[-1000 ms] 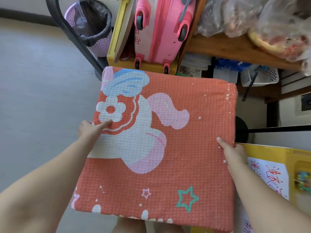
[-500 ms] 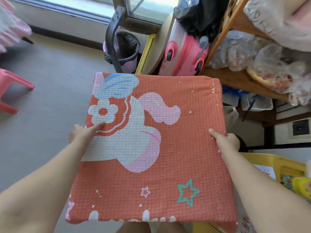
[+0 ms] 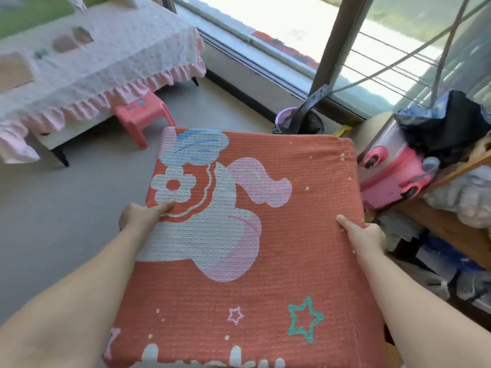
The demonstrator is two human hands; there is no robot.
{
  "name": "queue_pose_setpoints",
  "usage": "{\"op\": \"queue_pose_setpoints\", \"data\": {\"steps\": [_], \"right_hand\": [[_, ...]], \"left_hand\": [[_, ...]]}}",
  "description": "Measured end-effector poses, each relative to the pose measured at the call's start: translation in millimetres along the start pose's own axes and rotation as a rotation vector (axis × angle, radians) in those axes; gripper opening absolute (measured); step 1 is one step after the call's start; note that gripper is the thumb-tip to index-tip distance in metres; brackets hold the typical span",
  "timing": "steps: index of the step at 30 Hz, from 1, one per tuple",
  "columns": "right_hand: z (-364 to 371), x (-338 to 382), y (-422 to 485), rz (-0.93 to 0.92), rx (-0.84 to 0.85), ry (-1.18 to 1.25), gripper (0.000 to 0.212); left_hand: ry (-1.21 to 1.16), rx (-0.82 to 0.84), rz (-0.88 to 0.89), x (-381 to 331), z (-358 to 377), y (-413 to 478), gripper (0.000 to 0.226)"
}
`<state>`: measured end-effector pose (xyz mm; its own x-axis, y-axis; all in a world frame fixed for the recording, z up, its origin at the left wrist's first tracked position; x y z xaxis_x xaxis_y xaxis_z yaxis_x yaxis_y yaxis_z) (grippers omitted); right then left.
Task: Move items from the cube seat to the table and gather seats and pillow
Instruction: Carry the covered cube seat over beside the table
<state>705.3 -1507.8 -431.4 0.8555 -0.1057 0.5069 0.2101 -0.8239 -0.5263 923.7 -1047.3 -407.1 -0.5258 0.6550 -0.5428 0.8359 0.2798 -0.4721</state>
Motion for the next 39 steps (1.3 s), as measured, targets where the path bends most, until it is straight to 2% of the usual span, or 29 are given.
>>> {"op": "queue_pose_setpoints", "data": {"steps": [4, 11, 14, 17, 29, 32, 39], "right_hand": [[36, 53, -30, -0.12, 0.068, -0.055, 0.062], [128, 136, -98, -0.321, 0.223, -0.183, 0.069], [164, 166, -135, -0.398, 0.267, -0.238, 0.055], [205, 200, -178, -0.475, 0.301, -0.267, 0.061], [343, 275, -330, -0.596, 0.466, -0.319, 0.064], [376, 292, -364, -0.636, 0.502, -0.334, 0.063], [468, 335, -430, -0.68, 0.586, -0.377, 0.047]], "left_hand": [[-0.091, -0.117, -0.056, 34, -54, -3, 0.051], [-0.238, -0.305, -0.255, 124, -145, -6, 0.065], [-0.299, -0.356, -0.316, 159, -175, -9, 0.06], [-0.363, -0.407, -0.372, 194, -212, -11, 0.055], [-0.542, -0.55, -0.474, 284, -341, 3, 0.056], [-0.573, -0.568, -0.495, 299, -363, 10, 0.063], [-0.617, -0.614, -0.572, 339, -416, 48, 0.072]]}}
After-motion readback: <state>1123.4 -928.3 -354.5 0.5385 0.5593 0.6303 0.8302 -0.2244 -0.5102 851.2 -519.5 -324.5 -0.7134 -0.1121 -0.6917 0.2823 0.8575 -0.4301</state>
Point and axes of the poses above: each hand's wrist, its own y-axis towards the middle knuckle, its own z-axis out of the palm, x = y × z, the point moved 7 cm from there along y, towards the middle knuckle, and after that the axes turned 4 degrees about z, right-handed, at the moved point
